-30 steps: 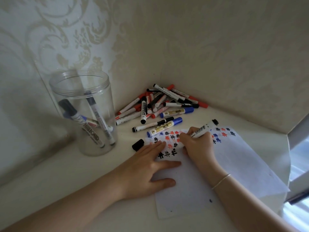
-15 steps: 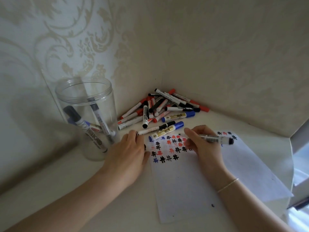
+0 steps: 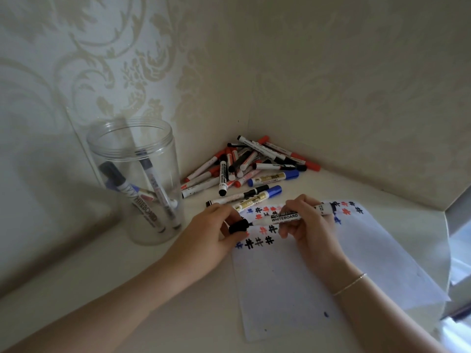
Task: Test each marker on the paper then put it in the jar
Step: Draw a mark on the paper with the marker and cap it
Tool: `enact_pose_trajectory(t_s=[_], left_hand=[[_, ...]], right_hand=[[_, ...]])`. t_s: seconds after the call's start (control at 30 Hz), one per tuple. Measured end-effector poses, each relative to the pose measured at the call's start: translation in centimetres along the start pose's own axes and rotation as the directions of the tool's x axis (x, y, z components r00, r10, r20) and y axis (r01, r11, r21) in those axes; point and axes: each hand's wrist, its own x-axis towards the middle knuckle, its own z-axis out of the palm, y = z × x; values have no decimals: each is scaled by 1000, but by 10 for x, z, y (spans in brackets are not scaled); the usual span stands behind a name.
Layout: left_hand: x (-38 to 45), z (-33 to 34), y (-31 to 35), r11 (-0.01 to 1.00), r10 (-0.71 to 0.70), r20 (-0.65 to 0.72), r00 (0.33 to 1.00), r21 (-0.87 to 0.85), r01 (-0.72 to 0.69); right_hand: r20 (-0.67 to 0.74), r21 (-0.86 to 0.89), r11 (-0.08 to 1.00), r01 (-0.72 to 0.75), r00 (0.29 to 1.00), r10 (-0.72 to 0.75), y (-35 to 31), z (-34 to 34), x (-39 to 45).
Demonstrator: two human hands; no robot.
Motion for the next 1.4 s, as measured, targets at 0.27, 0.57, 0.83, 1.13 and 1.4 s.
enact_pose_trajectory(t_s=[0.27, 0.57, 0.83, 1.13, 1.4], left_hand=[[-1, 0, 1, 995, 93, 40, 995, -24, -92], [-3, 0, 1, 919, 10, 178, 984, -390, 61], [-5, 2, 3, 895, -76, 51, 996, -436, 90], [2, -42, 43, 907, 14, -134, 991, -415, -69], [19, -162, 104, 845, 377, -569, 731, 535, -19]], right_hand=[[71, -150, 989, 15, 997, -4, 1, 1, -2], [-1, -60, 995, 80, 997, -81, -2, -5, -2], [51, -730, 614, 300, 920, -388, 12, 14, -5], [103, -532, 794, 295, 953, -285, -26, 42, 5], [412, -795, 459, 397, 909, -72, -42, 114, 50]])
